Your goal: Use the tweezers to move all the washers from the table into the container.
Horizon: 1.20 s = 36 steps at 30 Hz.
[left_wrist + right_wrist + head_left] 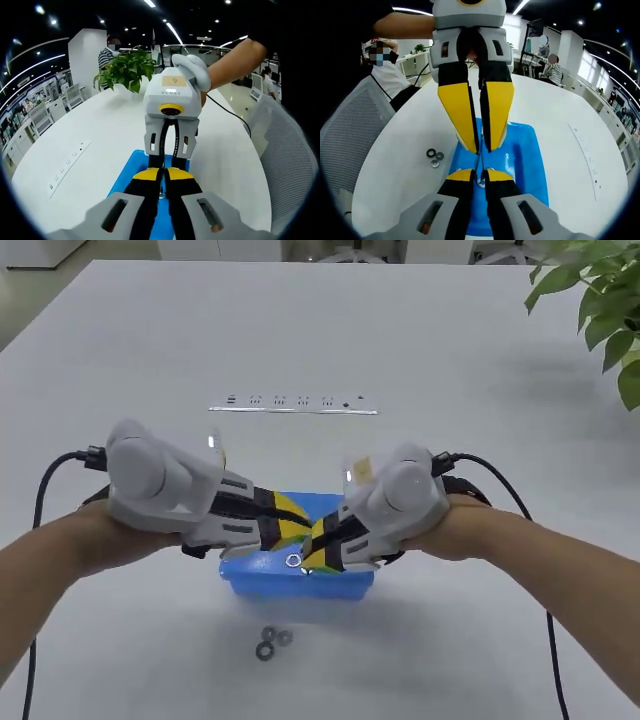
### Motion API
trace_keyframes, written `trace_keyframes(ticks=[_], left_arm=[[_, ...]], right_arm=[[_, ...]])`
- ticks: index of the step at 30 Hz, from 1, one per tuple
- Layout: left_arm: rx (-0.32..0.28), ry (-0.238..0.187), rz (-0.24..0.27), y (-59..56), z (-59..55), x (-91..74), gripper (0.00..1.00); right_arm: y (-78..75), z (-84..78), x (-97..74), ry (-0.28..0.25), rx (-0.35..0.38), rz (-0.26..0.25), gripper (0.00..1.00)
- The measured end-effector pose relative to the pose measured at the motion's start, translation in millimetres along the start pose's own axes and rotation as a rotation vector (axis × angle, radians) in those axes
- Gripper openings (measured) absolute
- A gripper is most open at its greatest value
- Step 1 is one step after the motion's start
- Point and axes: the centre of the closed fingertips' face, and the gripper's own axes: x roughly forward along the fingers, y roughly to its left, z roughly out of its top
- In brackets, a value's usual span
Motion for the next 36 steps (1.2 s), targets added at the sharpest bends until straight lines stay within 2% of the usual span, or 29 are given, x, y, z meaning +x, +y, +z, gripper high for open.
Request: trace_keyframes(ticks=[7,20,36], left_arm=[[0.002,0.004,-0.023,-3.7,0.2,0.9,0.06],[0.007,0.007,-0.026,-4.4,5.7,-2.0,0.06],[0.019,-0.011,-0.008,-5.1,19.1,-15.5,0.06]], right_arm=[[0.8,-0.5,-0.5,0.007,0.001,0.0,0.11],[0.1,2.9,-6.6,0.001,0.023,-0.014,0.14],[0.8,11.2,-26.1,-0.013,0.059,-0.072,0.24]])
